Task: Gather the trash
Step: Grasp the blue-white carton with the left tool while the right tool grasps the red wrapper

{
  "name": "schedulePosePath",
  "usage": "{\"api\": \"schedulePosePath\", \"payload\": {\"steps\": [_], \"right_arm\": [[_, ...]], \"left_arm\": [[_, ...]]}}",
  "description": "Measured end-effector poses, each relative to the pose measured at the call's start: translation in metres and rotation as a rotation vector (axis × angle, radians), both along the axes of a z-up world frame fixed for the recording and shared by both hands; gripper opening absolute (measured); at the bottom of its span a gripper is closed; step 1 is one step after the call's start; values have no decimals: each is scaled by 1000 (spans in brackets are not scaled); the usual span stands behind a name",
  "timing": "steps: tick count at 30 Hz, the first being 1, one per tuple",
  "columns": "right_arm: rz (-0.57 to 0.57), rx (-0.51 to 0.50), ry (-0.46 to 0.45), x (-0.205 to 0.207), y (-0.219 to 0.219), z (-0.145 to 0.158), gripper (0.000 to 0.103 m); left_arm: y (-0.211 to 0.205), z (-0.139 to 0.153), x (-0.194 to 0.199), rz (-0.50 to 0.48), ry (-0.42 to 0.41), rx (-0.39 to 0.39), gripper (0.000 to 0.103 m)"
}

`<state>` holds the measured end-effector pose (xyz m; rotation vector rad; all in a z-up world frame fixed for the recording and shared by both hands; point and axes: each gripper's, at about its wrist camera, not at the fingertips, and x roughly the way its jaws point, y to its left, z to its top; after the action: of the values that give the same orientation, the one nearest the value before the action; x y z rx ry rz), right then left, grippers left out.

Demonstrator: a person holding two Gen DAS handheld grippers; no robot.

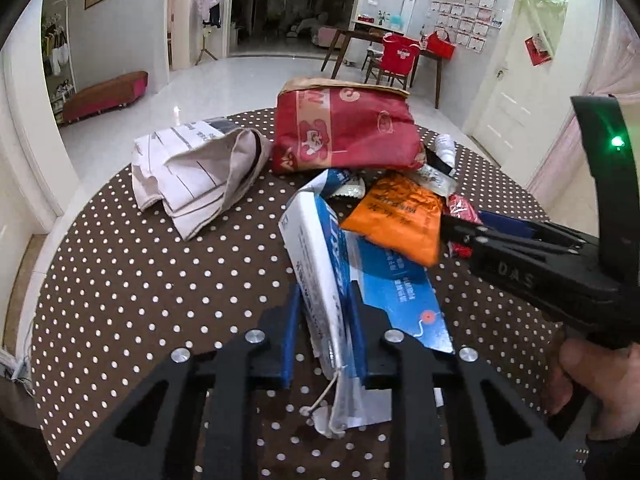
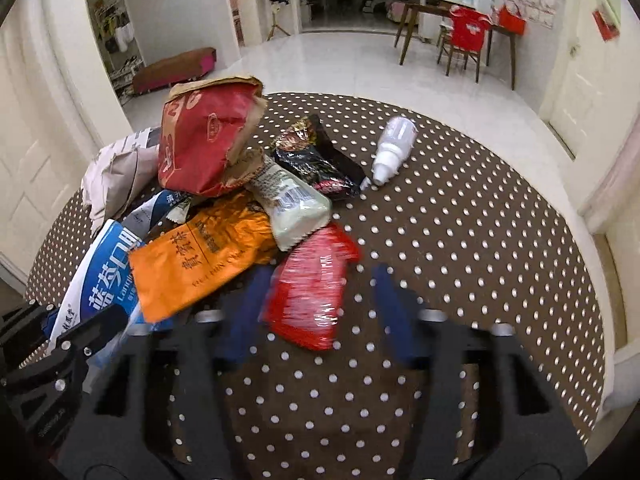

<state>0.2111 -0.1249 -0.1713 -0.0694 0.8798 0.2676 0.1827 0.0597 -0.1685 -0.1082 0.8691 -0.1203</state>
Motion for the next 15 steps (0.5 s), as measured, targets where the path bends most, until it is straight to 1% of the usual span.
{"api": "schedulePosePath", "payload": {"steps": [3, 5, 8, 15], "right_arm": [[15, 36, 18, -4, -5, 1, 28], [14, 49, 12, -13, -14, 3, 28], [11, 95, 7, -28, -30, 7, 27], [-6, 191, -31, -54, -68, 26, 27]], "left_arm": [[0, 1, -5, 8, -4, 4, 21], [2, 2, -13, 17, -8, 6, 21], [0, 3, -23, 25, -14, 3, 20], [-27, 12, -47, -22, -50, -18, 20]]}}
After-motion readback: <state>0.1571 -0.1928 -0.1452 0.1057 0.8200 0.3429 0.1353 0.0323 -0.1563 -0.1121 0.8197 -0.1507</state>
